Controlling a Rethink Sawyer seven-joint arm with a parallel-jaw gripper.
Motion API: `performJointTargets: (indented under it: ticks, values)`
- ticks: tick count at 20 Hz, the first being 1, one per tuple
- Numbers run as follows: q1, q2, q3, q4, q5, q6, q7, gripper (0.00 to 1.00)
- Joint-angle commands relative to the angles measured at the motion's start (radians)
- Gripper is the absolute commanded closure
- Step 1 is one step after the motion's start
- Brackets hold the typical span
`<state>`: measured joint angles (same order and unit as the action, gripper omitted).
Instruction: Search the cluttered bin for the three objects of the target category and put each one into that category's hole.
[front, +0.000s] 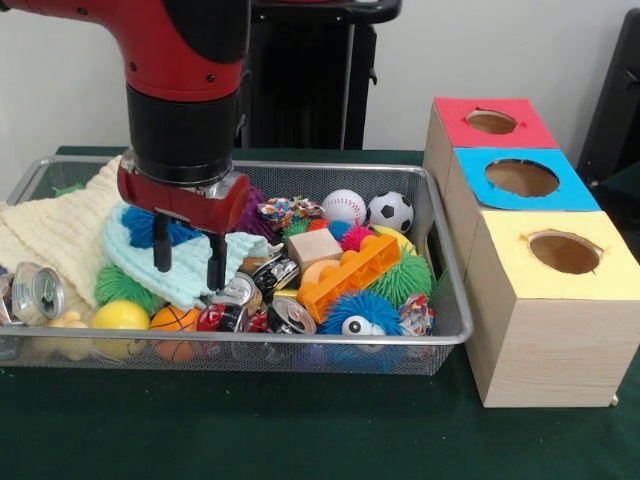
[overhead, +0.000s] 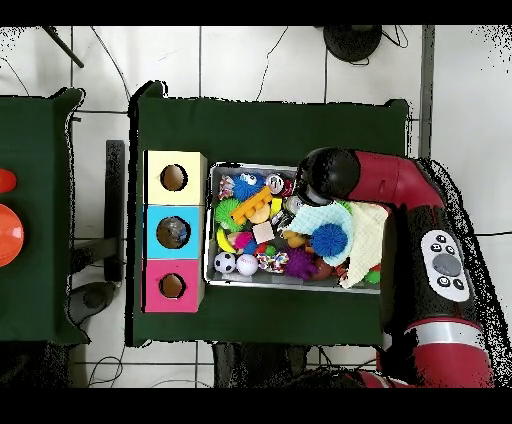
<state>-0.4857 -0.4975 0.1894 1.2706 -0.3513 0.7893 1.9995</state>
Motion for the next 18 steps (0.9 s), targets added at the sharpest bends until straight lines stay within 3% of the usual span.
performJointTargets:
  ticks: [1,4,9,13,18]
  values:
    - [-0.063,0.006,0.098,0.026,-0.057,0.053,-0.283,0.00]
    - [-0.045,-0.008,0.090,0.029,-0.064,0.063,-0.253,0.00]
    - [-0.016,-0.038,0.111,0.128,0.001,0.062,-0.137,0.00]
    - [0.040,-0.017,0.105,0.111,0.027,0.073,-0.050,0.00]
    - [0.076,-0.020,0.090,0.091,0.046,0.116,-0.029,0.00]
